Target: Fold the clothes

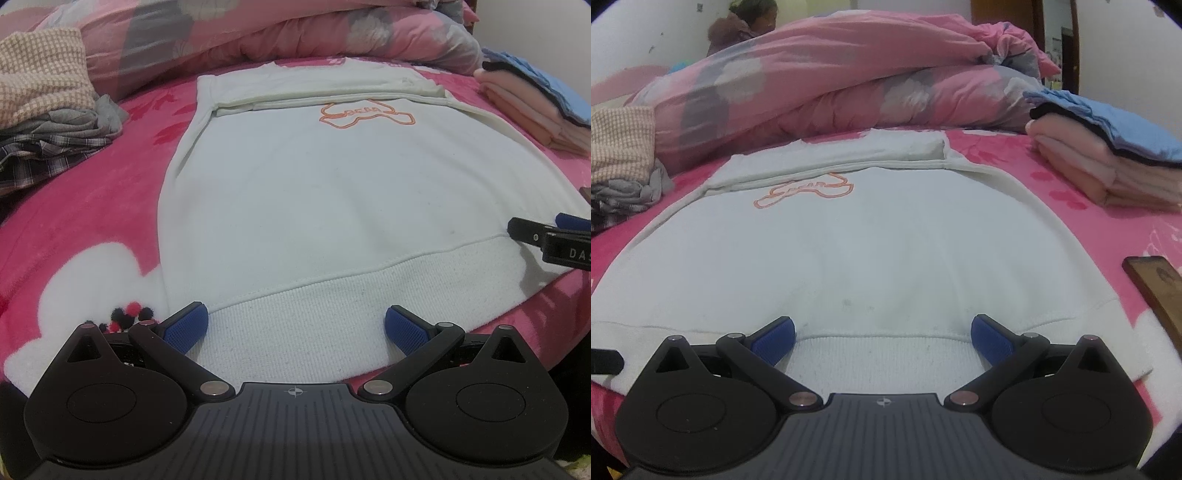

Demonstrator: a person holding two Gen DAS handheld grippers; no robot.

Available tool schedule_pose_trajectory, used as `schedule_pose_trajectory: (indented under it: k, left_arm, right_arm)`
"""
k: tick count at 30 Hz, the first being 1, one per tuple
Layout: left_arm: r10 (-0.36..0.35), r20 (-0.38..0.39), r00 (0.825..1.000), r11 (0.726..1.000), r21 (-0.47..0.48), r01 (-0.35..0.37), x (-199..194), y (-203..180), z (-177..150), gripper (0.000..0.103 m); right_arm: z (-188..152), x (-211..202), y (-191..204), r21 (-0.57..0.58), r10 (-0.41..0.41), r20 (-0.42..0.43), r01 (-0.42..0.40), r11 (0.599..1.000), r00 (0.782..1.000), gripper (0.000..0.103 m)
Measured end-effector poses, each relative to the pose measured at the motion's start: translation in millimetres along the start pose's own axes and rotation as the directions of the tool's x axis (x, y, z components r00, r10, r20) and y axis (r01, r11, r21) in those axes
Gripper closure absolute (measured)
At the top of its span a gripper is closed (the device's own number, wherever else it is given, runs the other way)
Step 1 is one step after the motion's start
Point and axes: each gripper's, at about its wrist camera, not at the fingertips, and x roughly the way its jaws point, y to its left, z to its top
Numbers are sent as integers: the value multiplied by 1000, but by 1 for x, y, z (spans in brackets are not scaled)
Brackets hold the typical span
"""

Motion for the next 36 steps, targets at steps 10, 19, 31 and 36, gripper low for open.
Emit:
schedule_pose_trajectory:
  k: [10, 19, 31, 36]
  left_arm:
    - [-20, 9, 1000, 999, -30, 21, -6, 6, 6, 0]
    - [-40, 105, 994, 999, -20, 42, -18, 3, 21, 0]
    - [41, 90, 995, 999, 19, -43, 23, -17, 38, 0]
    - [55, 71, 996, 998, 11, -56, 31, -19, 34, 0]
  right_arm:
    - [0, 0, -2, 0, 8, 1, -8, 1000, 1000, 0]
    - [-2, -1, 0, -9, 7, 6, -7, 1000, 1000, 0]
    - [-1, -2, 0, -21, 16, 0, -16, 1000, 1000, 0]
    - [0, -2, 1, -19, 14, -9, -14, 1000, 1000, 0]
